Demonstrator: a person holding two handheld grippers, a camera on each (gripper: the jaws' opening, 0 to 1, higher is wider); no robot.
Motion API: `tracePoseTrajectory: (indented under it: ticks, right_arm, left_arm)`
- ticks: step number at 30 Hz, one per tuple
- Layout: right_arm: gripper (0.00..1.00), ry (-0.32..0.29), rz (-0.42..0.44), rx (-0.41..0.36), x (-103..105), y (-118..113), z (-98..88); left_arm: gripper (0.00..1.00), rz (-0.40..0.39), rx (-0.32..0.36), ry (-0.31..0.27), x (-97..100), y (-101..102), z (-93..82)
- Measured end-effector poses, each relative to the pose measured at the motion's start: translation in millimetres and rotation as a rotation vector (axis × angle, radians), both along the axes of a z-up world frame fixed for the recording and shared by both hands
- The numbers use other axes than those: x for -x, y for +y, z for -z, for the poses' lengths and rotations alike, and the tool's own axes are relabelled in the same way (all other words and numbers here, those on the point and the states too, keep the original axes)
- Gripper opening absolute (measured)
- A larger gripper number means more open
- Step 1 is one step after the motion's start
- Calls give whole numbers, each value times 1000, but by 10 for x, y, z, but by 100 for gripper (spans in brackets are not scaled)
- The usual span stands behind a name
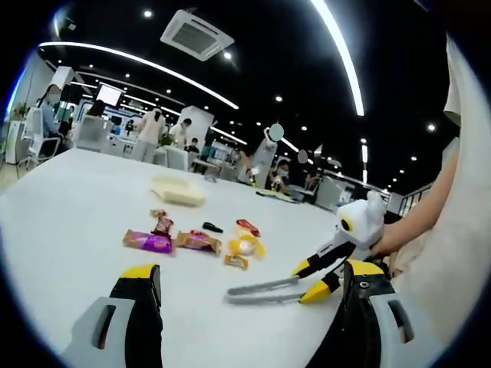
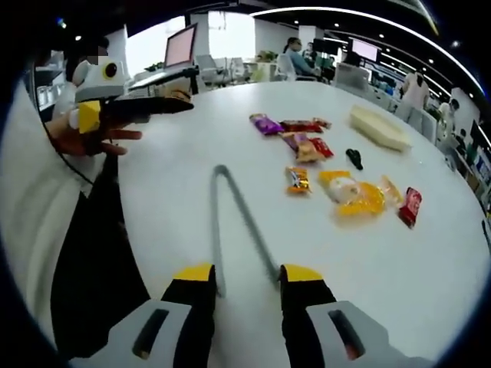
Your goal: Place the target food into the container with the food tongs after gripping and lifting it, then release it inside without dropping or visibly crushing the food.
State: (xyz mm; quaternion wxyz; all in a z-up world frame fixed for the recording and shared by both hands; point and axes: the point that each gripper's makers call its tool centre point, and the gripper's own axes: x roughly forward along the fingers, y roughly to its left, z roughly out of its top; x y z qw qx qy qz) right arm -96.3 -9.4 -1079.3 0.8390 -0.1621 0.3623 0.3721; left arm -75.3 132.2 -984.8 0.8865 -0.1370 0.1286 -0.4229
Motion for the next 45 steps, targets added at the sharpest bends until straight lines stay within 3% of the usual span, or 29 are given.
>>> tracePoseTrajectory:
  ticks: [4, 6, 12, 31, 42, 45]
  right_arm:
    - [38, 2, -8, 10, -28, -11, -2]
    - [43, -26, -29, 41, -79, -20, -21]
    - [34, -1, -71, 23, -40, 95, -7]
    - [31, 23, -43, 16, -35, 87, -8]
    - [29, 41, -20, 36, -34, 81, 2]
    - [28, 39, -5, 32, -30, 86, 1]
  left_arm:
    - [99, -9, -8, 6, 3, 50, 19]
    - [99, -21, -2, 9, -4, 89, 9]
    - [99, -22, 1, 13, -28, 84, 29]
    - [99, -15, 36, 0, -84, -18, -42]
    - [99, -30, 49, -7, -126, 52, -51]
    - [99, -41, 80, -2, -137, 91, -99]
